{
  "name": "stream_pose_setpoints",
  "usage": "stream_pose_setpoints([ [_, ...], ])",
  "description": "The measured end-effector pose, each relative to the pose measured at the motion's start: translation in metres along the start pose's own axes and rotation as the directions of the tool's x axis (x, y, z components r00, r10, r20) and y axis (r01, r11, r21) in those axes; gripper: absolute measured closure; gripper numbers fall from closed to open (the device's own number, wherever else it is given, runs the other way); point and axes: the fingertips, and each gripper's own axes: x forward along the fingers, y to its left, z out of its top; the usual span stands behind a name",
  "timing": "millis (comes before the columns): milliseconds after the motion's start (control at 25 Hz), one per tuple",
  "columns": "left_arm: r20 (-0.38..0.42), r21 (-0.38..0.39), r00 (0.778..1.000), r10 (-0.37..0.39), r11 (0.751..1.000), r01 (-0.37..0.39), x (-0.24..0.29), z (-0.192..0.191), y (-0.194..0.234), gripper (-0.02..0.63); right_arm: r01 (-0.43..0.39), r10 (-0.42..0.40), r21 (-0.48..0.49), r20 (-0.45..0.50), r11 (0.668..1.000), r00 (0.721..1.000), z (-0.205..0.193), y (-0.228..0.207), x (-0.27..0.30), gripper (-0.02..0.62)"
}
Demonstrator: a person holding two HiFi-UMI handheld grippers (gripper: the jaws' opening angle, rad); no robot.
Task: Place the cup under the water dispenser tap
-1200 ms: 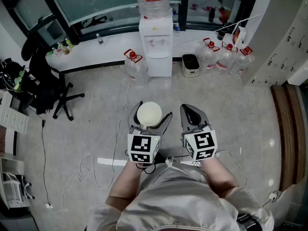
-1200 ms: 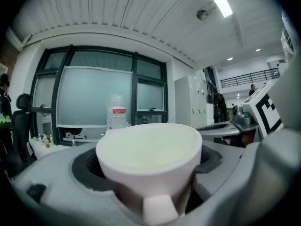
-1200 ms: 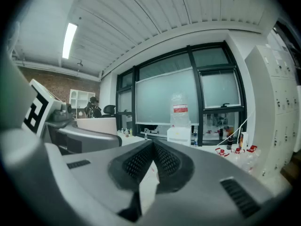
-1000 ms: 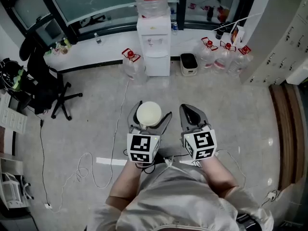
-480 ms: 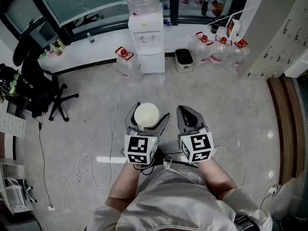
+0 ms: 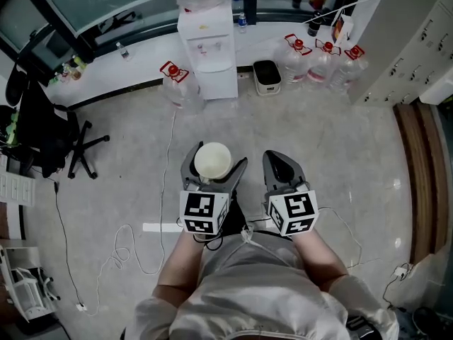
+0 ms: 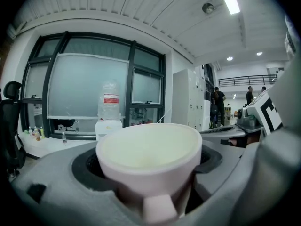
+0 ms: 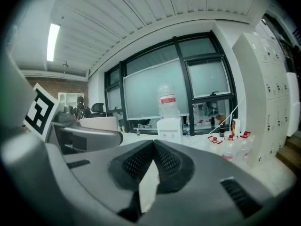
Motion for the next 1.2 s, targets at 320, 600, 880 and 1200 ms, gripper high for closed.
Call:
stream_pose_setpoints([
  [320, -0.028, -0.042, 0.999, -0.040, 0.998, 0.039, 0.078, 0.008, 0.063, 0.118, 0.016, -0.016, 0.001, -0.051, 1.000, 0.999, 0.016, -0.018, 0.091, 0.569],
  [600, -0.056, -0.069, 0.992, -0.115, 0.991, 0.111, 0.163, 0.017, 0.141, 0.118, 0.058, -0.056, 0.011, -0.109, 0.998, 0.992, 0.034, -0.035, 0.202, 0.569],
  [880, -0.038, -0.045, 0.989, -0.141, 0.989, 0.140, 0.226, 0.044, 0.234, 0.118, 0.119, -0.116, 0.039, -0.086, 0.992, 0.990, 0.070, -0.051, 0.295, 0.569],
  [1200, -0.087, -0.077, 0.984, -0.157, 0.986, 0.151, 0.280, 0.034, 0.266, 0.118, 0.179, -0.171, 0.048, -0.137, 0.983, 0.976, 0.066, -0.084, 0.352, 0.569],
])
